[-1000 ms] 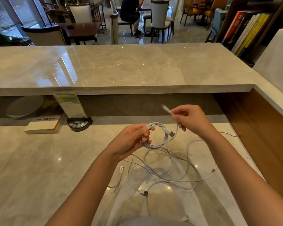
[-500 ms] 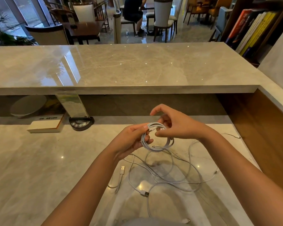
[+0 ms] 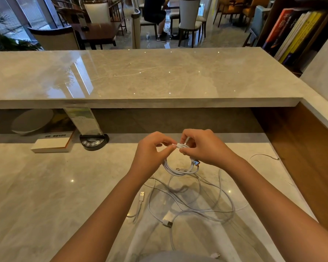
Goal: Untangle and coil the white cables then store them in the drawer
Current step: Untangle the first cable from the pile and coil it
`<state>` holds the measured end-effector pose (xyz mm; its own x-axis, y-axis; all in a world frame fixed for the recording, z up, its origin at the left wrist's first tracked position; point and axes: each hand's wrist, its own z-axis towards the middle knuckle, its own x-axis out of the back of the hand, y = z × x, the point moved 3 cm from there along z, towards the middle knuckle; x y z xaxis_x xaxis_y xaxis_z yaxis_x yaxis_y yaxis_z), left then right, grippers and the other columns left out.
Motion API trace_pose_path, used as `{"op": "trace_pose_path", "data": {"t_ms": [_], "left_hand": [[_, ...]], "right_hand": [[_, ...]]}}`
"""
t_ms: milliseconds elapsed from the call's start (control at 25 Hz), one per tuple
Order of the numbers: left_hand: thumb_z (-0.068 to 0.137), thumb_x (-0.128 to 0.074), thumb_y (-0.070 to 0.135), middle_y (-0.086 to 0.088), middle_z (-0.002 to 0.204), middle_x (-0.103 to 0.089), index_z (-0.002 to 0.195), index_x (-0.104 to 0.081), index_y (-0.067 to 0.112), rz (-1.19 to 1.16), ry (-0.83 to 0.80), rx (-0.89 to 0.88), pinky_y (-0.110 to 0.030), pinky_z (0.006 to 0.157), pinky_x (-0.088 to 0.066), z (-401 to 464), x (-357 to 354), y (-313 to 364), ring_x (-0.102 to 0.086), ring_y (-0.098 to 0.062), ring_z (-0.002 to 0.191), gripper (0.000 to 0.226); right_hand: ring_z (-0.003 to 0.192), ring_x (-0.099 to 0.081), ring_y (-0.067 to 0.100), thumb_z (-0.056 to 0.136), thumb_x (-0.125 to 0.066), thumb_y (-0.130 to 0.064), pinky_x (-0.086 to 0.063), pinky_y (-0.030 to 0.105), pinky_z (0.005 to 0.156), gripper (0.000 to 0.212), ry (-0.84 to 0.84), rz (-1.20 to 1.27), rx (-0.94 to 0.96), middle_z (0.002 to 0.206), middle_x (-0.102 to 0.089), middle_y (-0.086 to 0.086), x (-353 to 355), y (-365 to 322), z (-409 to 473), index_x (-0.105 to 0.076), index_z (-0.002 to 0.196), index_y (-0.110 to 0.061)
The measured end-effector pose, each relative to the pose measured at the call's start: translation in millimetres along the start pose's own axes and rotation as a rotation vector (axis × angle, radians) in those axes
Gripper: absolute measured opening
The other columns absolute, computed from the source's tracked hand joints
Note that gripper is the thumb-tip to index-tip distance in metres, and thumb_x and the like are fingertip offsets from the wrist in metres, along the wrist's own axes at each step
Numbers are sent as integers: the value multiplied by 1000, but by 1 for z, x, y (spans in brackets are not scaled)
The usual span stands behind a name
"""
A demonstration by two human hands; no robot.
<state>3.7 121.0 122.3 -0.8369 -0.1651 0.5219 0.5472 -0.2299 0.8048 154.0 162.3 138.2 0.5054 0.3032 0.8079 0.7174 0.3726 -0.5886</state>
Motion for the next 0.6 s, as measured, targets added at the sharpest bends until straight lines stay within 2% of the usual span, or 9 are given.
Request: {"op": "trace_pose_path", "data": {"t_ms": [80, 200, 400, 480, 600], "left_hand": [[82, -68, 17, 18, 79, -57, 86, -68, 23, 41, 80, -72, -11, 73, -45, -1, 1, -3, -56, 0, 85, 7], [82, -67, 16, 14, 79, -59, 84, -67, 21, 29, 191, -70, -8, 72, -45, -1, 6, -6, -56, 0, 84, 6], [82, -67, 14, 17, 80, -60, 84, -68, 22, 1, 228, -41, -12, 72, -47, -4, 10, -10, -58, -3, 84, 8], [83, -66, 17, 14, 87, -62, 93, -67, 21, -47, 168, 108, -16, 76, -51, 2, 7, -17, -60, -2, 85, 11], [87, -62, 27, 2, 107, -66, 115, -61, 16, -301, 10, 514, -28, 83, -56, -1, -3, -30, -65, -13, 96, 30]], "right_hand": [[66, -59, 9, 83, -64, -27, -53, 30, 62, 10, 33, -24, 15, 70, -57, -14, -2, -1, -2, -56, 85, -22], [67, -56, 12, 81, -64, -21, -51, 30, 61, 9, 64, 16, -1, 73, -59, -8, -3, 1, -3, -55, 82, -18], [64, -57, 11, 79, -69, -18, -47, 22, 55, 16, -33, 123, -71, 81, -65, 3, -9, 6, -5, -59, 91, -16], [59, -59, 10, 81, -68, -15, -48, 18, 50, 17, -5, 169, -93, 78, -67, 4, -14, 9, -6, -61, 95, -18], [47, -59, 9, 83, -65, -13, -47, 15, 44, 16, 140, 230, -162, 76, -67, 8, -17, 17, -5, -62, 97, -20]]}}
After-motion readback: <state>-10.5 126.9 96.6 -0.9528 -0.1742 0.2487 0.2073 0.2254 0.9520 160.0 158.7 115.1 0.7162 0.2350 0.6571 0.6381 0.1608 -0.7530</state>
